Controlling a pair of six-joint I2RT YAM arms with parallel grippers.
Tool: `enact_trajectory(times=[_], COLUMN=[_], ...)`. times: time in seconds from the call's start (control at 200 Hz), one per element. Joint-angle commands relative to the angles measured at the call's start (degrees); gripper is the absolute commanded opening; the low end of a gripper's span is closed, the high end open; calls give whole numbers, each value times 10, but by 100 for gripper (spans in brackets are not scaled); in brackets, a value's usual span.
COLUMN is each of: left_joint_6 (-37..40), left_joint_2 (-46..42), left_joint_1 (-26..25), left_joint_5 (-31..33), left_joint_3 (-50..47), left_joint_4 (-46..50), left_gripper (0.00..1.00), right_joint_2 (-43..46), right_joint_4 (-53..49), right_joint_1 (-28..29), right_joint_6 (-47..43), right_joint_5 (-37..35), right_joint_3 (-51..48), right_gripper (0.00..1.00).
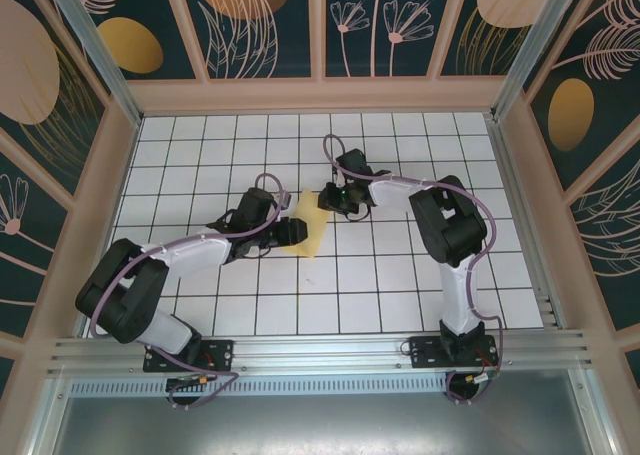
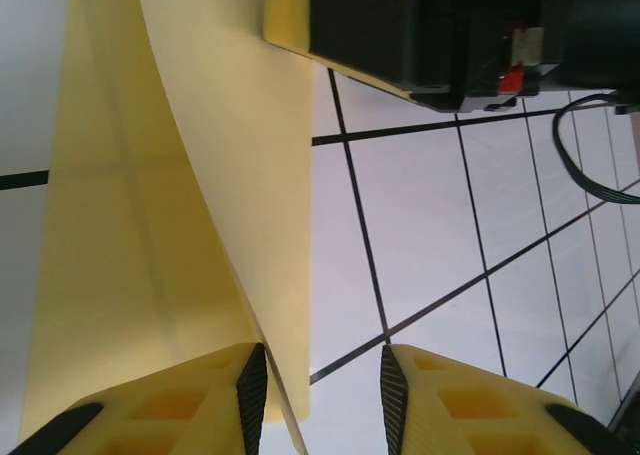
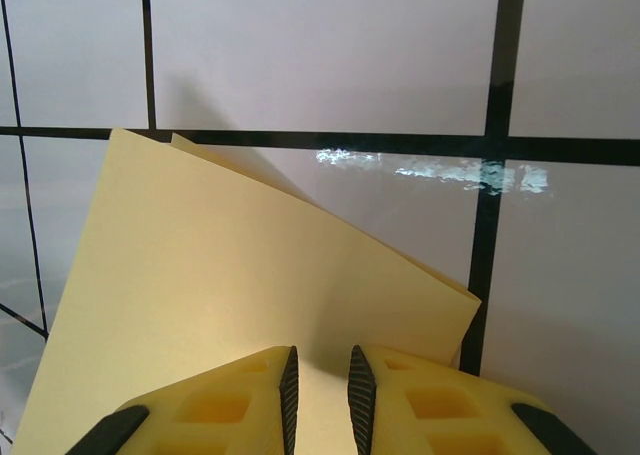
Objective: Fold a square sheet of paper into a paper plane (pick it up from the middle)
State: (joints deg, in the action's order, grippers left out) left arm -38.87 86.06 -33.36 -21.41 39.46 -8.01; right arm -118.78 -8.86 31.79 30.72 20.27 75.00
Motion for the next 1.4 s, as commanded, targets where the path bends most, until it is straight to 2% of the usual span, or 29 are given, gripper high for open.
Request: enact_trajectory(times=[0.0,0.295,0.565,0.645,0.741,0.896,1.136,1.396], left_joint_6=[-13,-26,-42,-40,-40,-41,-40,-40], left_joint_2=[0,78,116,118,118,136,140,146], left_joint_1=[1,1,1,1,1,2,2,2], left_joint_5=[-38,-40,-35,-26,-16,4,15,15], left_joint_3=[-2,42,52,49,46,45,49,50], left_joint_4=[-48,-108,-142,-140,-137,-130,-117,-117], left_gripper=[40,52,62,62,58,40,24,19], right_joint_2=[-43,-36,-13,8,40,78,120,134], right_joint_4=[-30,-23,-5,7,27,35,51,63], right_joint_1=[-1,-1,-1,-24,-34,-40,-35,-16], right_joint_6=[-7,-2,4,3,0,-21,-28,-22], right_joint_5=[-17,2,38,56,84,127,164,183], right_joint_3=[-9,-16,-29,-38,-58,-85,-137,-165], right_gripper=[27,27,27,27,28,29,32,33])
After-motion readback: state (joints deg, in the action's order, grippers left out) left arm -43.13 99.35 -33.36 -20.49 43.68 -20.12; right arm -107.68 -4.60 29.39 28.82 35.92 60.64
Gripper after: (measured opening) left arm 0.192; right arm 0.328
